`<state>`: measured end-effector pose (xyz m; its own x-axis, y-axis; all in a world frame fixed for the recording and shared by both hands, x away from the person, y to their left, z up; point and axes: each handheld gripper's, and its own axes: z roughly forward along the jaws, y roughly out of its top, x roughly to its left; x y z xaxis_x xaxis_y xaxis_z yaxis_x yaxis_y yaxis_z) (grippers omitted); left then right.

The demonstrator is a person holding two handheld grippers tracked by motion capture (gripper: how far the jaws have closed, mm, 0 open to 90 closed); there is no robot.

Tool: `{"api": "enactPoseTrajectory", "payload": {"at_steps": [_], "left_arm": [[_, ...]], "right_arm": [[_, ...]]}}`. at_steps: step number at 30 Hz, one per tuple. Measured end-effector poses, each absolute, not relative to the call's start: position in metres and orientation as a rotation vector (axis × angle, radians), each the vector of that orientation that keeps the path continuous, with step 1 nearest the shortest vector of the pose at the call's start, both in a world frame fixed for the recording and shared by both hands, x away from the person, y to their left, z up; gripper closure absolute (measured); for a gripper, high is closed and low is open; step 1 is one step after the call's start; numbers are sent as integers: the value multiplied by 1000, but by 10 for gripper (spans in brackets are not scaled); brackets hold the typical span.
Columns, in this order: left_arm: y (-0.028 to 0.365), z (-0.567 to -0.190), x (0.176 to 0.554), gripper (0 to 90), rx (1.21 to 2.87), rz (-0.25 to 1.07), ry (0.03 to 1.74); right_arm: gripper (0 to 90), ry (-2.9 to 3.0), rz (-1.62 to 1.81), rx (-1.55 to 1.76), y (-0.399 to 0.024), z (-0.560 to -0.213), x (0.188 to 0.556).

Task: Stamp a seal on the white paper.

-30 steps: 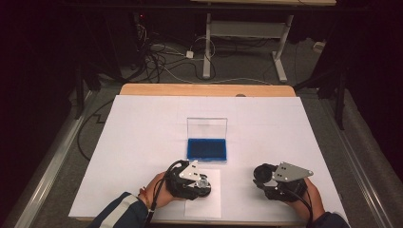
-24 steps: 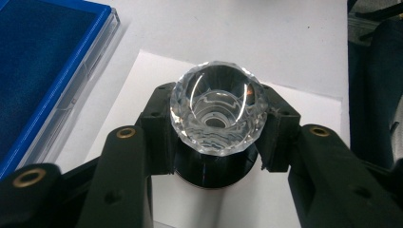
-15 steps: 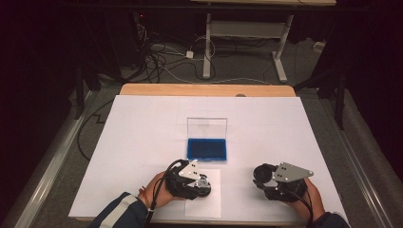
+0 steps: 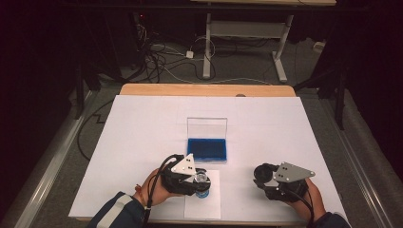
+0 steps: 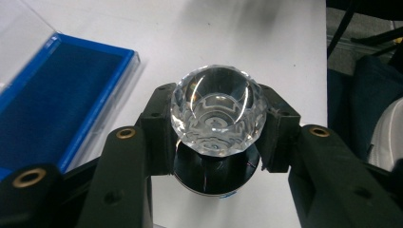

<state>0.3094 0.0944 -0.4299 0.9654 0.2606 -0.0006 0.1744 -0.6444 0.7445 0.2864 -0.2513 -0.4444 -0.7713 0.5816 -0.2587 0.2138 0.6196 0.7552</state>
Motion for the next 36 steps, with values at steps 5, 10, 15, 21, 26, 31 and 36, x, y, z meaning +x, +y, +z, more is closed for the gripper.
{"api": "enactPoseTrajectory", "payload": {"at_steps": [5, 10, 15, 21, 26, 31, 36], "left_arm": [[102, -421, 310, 541, 2243, 156, 323], [109, -414, 310, 541, 2205, 168, 343], [114, -411, 310, 541, 2185, 177, 354], [120, -409, 314, 541, 2157, 173, 371], [125, -407, 315, 541, 2152, 185, 377], [128, -404, 314, 541, 2148, 206, 379], [129, -403, 316, 541, 2139, 202, 380]], "right_arm": [[382, 2358, 1012, 624, -251, -444, 286], [383, 2358, 1017, 625, -251, -444, 286], [383, 2357, 1022, 621, -250, -443, 287], [382, 2361, 1025, 623, -250, -444, 290], [383, 2364, 1021, 618, -249, -444, 291], [383, 2365, 1026, 617, -248, -444, 291], [383, 2368, 1027, 620, -249, -444, 292]]}}
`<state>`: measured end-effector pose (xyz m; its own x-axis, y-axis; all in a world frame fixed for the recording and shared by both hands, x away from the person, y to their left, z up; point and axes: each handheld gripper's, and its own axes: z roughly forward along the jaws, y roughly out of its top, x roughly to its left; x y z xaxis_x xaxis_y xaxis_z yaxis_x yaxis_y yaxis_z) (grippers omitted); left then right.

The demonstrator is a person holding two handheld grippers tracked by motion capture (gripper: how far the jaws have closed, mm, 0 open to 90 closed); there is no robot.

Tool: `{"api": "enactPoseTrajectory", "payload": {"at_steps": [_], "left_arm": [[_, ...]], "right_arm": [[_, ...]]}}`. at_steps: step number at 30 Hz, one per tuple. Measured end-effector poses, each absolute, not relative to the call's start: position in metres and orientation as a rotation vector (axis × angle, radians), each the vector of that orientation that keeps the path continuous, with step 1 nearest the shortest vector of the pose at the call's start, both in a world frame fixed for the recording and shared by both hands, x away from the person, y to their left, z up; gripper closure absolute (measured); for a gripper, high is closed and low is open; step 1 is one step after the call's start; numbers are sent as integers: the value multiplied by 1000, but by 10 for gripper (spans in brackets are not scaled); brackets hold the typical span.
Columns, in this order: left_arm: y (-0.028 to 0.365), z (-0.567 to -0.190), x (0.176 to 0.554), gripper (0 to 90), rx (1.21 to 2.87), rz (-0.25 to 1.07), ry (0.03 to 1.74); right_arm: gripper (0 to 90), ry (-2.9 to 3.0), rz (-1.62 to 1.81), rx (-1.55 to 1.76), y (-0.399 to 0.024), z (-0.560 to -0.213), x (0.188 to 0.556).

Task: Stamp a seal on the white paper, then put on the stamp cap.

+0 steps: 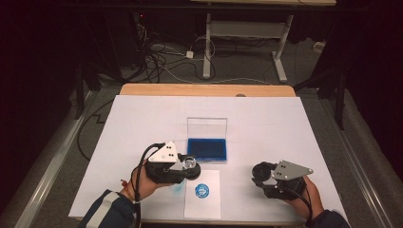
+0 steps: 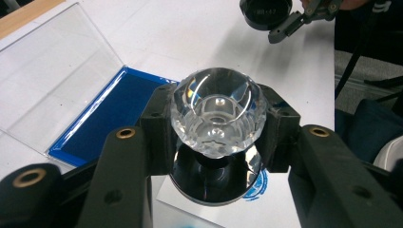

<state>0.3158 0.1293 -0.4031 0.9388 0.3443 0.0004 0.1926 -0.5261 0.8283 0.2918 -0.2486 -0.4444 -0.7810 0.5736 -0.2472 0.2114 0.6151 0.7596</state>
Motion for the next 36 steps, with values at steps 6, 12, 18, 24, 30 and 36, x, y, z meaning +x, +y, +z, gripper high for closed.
{"api": "enactPoseTrajectory", "payload": {"at_steps": [6, 12, 18, 24, 30, 36], "left_arm": [[131, -401, 315, 541, 2128, 207, 377], [131, -398, 315, 541, 2122, 212, 370], [131, -395, 316, 541, 2109, 223, 369], [128, -389, 318, 541, 2087, 226, 362], [124, -384, 317, 541, 2068, 222, 347], [117, -379, 314, 541, 2057, 227, 326]], "right_arm": [[383, 2366, 1028, 631, -251, -445, 291], [383, 2365, 1026, 622, -249, -444, 290], [383, 2371, 1021, 630, -250, -445, 291], [383, 2376, 1028, 628, -246, -447, 291], [383, 2381, 1043, 631, -242, -448, 289], [383, 2390, 1051, 609, -236, -447, 287]]}}
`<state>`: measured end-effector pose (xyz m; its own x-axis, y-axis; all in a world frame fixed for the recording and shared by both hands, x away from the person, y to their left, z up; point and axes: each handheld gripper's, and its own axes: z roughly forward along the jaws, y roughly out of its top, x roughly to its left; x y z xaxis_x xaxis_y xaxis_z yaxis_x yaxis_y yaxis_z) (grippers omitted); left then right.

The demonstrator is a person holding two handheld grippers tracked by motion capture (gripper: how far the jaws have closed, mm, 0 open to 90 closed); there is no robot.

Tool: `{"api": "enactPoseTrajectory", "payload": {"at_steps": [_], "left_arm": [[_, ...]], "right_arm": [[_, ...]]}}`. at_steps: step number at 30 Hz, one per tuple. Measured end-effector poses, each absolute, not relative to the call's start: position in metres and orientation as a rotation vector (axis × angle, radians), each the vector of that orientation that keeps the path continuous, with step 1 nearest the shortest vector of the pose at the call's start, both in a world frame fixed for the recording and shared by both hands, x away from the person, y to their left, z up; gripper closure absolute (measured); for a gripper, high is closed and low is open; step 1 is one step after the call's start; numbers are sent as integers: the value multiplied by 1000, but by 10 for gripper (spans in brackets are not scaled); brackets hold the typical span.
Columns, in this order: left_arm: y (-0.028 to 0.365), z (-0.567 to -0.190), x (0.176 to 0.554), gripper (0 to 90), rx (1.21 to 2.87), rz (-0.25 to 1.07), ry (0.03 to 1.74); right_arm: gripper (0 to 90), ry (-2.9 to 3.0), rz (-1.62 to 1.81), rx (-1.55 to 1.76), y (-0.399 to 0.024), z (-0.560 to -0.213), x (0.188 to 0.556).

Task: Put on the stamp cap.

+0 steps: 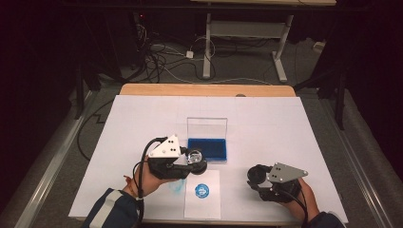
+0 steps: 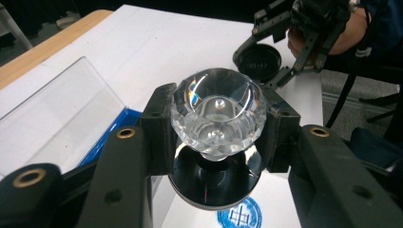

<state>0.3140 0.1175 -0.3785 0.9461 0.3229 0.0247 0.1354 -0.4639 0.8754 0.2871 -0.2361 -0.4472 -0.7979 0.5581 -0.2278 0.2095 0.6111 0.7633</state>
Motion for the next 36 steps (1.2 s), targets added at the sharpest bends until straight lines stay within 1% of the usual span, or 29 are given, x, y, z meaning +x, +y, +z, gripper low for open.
{"api": "enactPoseTrajectory", "payload": {"at_steps": [6, 10, 22, 36], "left_arm": [[110, -374, 316, 541, 2043, 226, 307], [105, -373, 317, 540, 2038, 204, 281], [85, -377, 318, 541, 2040, 176, 263], [71, -381, 314, 540, 2023, 148, 226]], "right_arm": [[383, 2395, 1059, 594, -229, -447, 287], [383, 2401, 1097, 595, -222, -446, 287], [383, 2427, 1173, 539, -184, -448, 286], [383, 2450, 1245, 531, -152, -451, 292]]}}
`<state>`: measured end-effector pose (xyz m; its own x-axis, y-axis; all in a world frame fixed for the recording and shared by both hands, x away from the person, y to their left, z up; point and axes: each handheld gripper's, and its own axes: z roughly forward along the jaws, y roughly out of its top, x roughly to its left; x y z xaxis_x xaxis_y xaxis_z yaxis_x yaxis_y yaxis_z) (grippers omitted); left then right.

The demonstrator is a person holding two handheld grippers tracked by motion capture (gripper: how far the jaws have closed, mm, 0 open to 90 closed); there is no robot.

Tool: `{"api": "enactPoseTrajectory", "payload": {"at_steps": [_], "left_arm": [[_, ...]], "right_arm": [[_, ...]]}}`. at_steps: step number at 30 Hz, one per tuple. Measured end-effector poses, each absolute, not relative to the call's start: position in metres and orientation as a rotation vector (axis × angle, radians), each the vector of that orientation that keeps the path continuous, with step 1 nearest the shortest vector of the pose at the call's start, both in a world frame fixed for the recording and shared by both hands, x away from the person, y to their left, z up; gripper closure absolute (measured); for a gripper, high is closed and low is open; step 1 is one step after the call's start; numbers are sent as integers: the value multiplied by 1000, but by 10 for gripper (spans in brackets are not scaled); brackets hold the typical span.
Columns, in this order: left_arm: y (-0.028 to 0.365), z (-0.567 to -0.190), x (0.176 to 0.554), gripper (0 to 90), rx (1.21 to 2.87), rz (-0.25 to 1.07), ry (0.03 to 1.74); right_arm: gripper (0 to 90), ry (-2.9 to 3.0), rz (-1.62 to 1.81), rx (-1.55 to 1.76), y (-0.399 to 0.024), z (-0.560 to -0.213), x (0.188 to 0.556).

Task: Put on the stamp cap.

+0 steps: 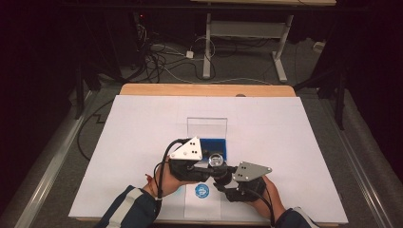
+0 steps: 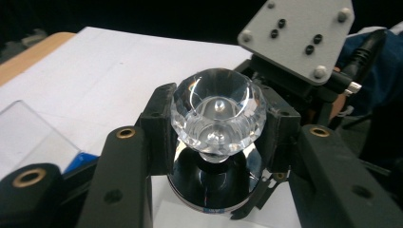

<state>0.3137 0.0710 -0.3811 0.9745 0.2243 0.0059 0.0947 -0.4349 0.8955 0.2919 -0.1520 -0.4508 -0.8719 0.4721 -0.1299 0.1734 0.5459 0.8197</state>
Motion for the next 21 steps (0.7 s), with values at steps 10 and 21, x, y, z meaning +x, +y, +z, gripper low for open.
{"api": "enactPoseTrajectory", "payload": {"at_steps": [10, 21], "left_arm": [[66, -390, 315, 540, 2007, 125, 241], [60, -397, 315, 541, 2010, 123, 246]], "right_arm": [[383, 2412, 1302, 525, -146, -448, 290], [383, 2386, 1337, 541, -148, -446, 289]]}}
